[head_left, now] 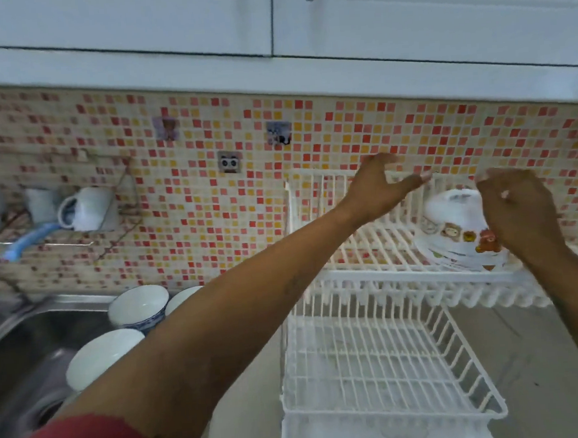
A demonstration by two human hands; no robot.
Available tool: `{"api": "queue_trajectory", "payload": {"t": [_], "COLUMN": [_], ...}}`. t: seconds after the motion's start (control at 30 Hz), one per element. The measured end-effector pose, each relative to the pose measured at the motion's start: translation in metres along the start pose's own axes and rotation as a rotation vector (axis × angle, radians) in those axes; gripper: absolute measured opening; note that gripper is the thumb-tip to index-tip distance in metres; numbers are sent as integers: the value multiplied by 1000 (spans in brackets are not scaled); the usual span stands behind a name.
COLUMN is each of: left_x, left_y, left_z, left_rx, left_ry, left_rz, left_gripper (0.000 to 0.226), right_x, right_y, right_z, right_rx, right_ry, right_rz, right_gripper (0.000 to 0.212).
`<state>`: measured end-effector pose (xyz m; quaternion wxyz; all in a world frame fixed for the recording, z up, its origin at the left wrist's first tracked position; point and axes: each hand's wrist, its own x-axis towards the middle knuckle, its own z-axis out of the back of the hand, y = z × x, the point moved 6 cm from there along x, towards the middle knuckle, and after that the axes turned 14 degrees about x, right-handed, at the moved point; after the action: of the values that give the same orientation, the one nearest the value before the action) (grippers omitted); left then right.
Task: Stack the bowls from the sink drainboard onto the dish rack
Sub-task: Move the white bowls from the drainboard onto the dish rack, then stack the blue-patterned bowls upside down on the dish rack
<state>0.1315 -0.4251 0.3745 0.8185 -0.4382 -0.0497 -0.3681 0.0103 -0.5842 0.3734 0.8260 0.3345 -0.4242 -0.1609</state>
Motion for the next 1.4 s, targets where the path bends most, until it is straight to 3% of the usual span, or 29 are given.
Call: {"api": "queue_trajectory", "payload": {"t": [0.1, 0.2, 0.33, 0.43, 0.53, 0.7, 0.83, 1.0, 1.13, 1.27, 1.4], "left_x": [-18, -57, -131, -195, -260, -337, -371, -375, -362, -354, -352], "left_y": [41, 92, 177, 262, 337, 433, 494, 533, 542, 556, 554], "left_z": [66, 135, 222, 274, 308, 315, 282, 241, 218, 198, 186], "left_rx": [-109, -97, 39, 6, -28, -150, -311, -309, -316, -324, -338], "left_ry": [-224, -373, -486, -557, -596, -553, -462, -390, -443, -495, -507], "left_rz": [35, 91, 284, 514, 727, 952, 1141, 1249, 1213, 1162, 1097], "left_gripper": [41, 21, 28, 28, 30, 30, 35, 32, 34, 29, 59], "right_x": [-14, -40, -89, -136, -184, -250, -285, -319, -343, -356, -364], "right_y": [62, 139, 226, 260, 260, 215, 173, 137, 103, 102, 95], "right_z": [-47, -107, -202, -284, -371, -482, -532, -577, -605, -606, -612], "right_rx": [118, 273, 501, 578, 553, 393, 262, 436, 447, 470, 447], "right_ry": [99, 201, 436, 677, 909, 1118, 1133, 1090, 1013, 893, 840], "right_rz": [119, 220, 257, 200, 55, -241, -408, -571, -716, -810, -792], "right_gripper": [43, 30, 32, 35, 23, 45, 44, 52, 59, 46, 62]}}
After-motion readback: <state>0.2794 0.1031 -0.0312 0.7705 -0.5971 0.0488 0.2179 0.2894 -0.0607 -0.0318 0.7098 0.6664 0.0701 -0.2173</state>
